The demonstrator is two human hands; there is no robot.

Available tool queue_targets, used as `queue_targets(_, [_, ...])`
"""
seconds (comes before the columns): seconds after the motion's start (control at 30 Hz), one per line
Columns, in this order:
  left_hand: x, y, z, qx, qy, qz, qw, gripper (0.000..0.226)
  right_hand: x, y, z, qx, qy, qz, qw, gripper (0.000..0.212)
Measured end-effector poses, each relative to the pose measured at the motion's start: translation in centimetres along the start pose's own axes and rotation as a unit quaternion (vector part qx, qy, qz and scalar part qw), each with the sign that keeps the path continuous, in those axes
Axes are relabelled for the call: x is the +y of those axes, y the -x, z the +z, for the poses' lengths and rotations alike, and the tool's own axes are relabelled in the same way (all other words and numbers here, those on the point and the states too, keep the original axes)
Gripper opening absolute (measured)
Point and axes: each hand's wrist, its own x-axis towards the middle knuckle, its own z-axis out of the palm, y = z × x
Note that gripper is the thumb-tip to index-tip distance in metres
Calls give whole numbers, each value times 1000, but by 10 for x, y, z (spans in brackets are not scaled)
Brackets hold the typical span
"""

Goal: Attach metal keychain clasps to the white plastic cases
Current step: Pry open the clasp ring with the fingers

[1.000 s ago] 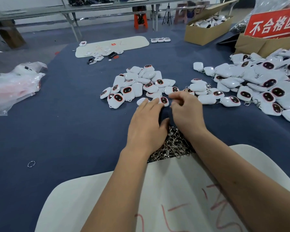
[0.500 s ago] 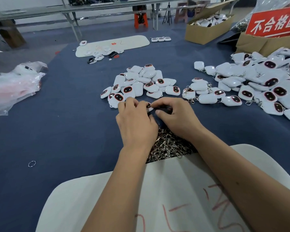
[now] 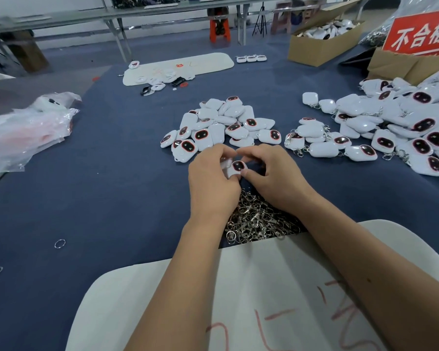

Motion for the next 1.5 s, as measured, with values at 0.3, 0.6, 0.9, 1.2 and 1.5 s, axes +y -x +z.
queue_targets(0.3, [-3, -5, -8, -19, 15, -27, 999, 25, -2, 4, 1, 9, -19, 13, 1000, 70])
queue_targets(0.6, [-9, -4, -19, -143, -95, 2, 985, 8, -2, 3, 0, 89, -26, 31, 995, 10])
queue_targets(0.9, [-10, -6, -13, -188, -94, 14, 978, 25, -6, 5, -6, 160, -182, 84, 967, 28])
queue_targets(1.2, [-1, -7, -8, -59, 224, -98, 968, 13, -5, 6, -4, 21, -166, -4, 986, 11])
queue_targets(1.5, [-1, -8, -9, -50, 231, -93, 967, 16, -5, 6, -3, 31, -203, 17, 979, 21])
